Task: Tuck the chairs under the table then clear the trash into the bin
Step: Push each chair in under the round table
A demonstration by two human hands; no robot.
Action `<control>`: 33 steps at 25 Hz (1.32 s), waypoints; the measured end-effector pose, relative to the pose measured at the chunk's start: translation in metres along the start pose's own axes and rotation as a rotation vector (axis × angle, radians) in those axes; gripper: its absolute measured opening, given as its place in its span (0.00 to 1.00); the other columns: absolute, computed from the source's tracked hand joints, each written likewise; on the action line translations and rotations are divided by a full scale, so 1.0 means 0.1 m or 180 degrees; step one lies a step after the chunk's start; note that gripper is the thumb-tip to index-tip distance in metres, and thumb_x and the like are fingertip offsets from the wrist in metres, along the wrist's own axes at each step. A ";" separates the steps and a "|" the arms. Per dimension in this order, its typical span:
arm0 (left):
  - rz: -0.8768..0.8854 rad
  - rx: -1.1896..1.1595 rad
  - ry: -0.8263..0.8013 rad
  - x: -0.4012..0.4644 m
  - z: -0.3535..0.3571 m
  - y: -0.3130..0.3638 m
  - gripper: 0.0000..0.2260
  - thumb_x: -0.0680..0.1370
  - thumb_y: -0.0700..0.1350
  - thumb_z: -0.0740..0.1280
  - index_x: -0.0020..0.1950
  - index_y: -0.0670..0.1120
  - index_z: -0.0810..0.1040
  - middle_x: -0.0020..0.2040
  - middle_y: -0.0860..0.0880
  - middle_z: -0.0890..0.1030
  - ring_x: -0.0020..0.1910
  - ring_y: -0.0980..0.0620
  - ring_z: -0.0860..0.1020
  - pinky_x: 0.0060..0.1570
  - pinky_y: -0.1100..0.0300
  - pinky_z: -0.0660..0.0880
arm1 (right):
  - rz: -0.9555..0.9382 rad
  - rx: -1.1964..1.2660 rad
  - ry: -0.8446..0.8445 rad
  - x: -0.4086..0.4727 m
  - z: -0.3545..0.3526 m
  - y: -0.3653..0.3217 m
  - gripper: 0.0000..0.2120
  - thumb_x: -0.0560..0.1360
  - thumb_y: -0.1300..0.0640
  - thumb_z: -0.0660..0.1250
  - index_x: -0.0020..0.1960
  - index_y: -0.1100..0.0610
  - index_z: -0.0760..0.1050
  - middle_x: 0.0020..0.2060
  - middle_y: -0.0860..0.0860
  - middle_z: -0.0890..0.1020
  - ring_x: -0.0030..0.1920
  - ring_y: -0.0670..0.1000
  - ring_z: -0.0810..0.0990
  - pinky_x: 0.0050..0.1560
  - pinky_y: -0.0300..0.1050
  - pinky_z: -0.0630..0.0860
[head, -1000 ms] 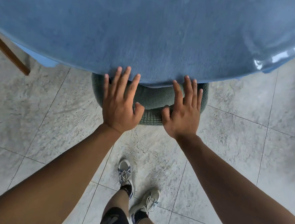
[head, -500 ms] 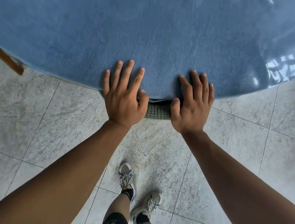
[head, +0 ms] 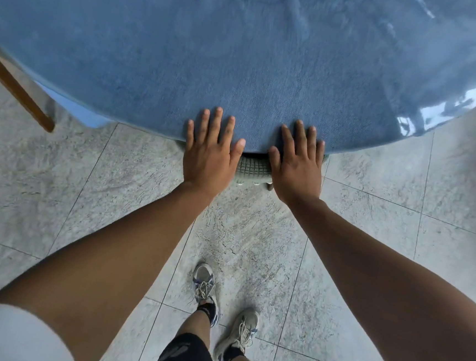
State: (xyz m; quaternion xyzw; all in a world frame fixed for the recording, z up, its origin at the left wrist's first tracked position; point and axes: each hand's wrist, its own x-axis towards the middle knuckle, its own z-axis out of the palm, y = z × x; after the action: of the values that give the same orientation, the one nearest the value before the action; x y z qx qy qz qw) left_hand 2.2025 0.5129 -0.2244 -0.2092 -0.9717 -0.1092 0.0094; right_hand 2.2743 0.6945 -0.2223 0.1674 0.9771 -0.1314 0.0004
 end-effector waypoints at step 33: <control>-0.3056 -0.0663 -0.1290 -3.50 -1.33 -2.44 0.38 0.79 0.71 0.43 0.83 0.52 0.41 0.84 0.44 0.39 0.82 0.43 0.38 0.79 0.39 0.39 | -0.1734 -0.0801 -0.1985 -1.82 0.50 -3.44 0.38 0.80 0.30 0.42 0.83 0.47 0.40 0.82 0.54 0.36 0.82 0.60 0.35 0.79 0.66 0.35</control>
State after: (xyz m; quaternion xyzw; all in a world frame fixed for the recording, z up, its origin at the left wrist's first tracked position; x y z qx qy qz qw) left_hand 2.4181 0.1256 -0.1680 0.2425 -0.9244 -0.1545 -0.2505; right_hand 2.3311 0.3090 -0.1744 -0.1456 0.9472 -0.0509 0.2812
